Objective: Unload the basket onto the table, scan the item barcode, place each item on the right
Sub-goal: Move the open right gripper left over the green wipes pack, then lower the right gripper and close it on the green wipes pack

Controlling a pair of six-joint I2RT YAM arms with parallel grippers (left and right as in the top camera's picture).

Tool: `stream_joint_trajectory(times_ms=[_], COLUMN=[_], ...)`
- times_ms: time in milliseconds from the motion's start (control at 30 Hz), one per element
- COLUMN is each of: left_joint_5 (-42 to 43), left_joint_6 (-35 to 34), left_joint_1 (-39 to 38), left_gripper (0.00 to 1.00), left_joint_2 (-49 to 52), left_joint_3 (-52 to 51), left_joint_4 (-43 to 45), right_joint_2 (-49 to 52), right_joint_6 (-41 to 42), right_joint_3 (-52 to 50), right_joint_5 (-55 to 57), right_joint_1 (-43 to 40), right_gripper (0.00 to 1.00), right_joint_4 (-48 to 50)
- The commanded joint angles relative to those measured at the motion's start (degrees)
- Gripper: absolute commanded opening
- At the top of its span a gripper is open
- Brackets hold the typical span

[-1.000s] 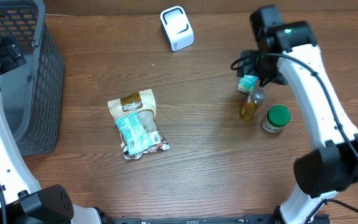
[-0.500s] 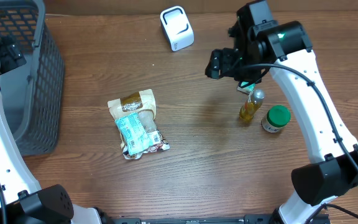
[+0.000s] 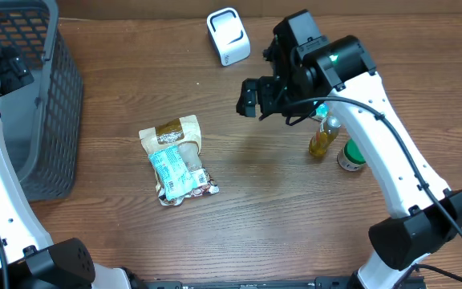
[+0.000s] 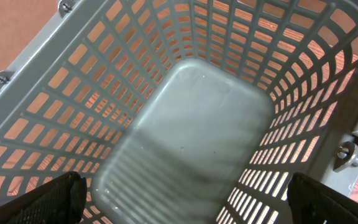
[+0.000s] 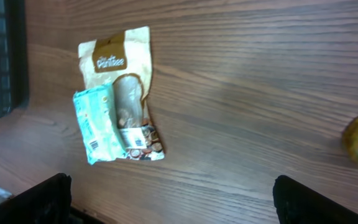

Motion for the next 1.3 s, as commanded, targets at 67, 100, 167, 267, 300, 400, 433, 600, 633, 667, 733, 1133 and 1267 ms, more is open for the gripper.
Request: stream_joint_trajectory(times_ms=[67,100,167,267,300,400,433,600,633,667,733,1133,1267], left_joint_5=[0.4,0.4,0.4,0.4,0.4,0.4,0.4,0.4,0.4,0.4,0.4,0.4,0.4], left_joint_6=[1.0,1.0,1.0,1.0,1.0,1.0,1.0,1.0,1.0,1.0,1.0,1.1,1.1], left_joint_1=[-0.2,-0.2,-0.2,-0.2,-0.2,-0.2,-0.2,-0.2,-0.2,-0.2,-0.2,-0.2,-0.2], left_gripper=[0.99,1.00,0.99,1.00,1.00,1.00,1.00,0.99,1.00,0.99,1.00,0.99,1.00], left_joint_2=[0.0,0.0,0.0,0.0,0.0,0.0,0.0,0.0,0.0,0.0,0.0,0.0,0.0], left_joint_3=[0.8,0.8,0.8,0.8,0.8,0.8,0.8,0.8,0.8,0.8,0.8,0.8,0.8], left_joint_4=[0.0,0.0,0.0,0.0,0.0,0.0,0.0,0.0,0.0,0.0,0.0,0.0,0.0], right_joint_2=[0.0,0.0,0.0,0.0,0.0,0.0,0.0,0.0,0.0,0.0,0.0,0.0,0.0], right_joint_6=[0.2,0.2,0.3,0.3,0.3,0.2,0.3,0.3,0.3,0.3,0.3,0.2,0.2], right_joint_3=[-1.3,-1.7,-3.1,-6.3,-8.2,-12.9,-14.9,-24.9,-27.2,-29.0,-33.5,-44.2,-44.2], right_joint_5=[-0.6,-0.6,-0.5,-0.5,-0.5,-0.5,-0.5,-0.5,-0.5,-0.5,-0.5,1.4,3.2], right_joint_1=[3.7,4.2,6.0,8.7,10.0,12.7,13.7,17.9,18.7,19.3,20.6,22.1,22.1], right_gripper=[0.89,0.85,0.78,0.71,0.70,0.69,0.69,0.64,0.63,0.63,0.63,0.63,0.64], right_joint_4=[0.3,0.5,2.2,6.0,8.3,14.5,17.5,34.1,38.0,41.1,49.1,66.4,66.3])
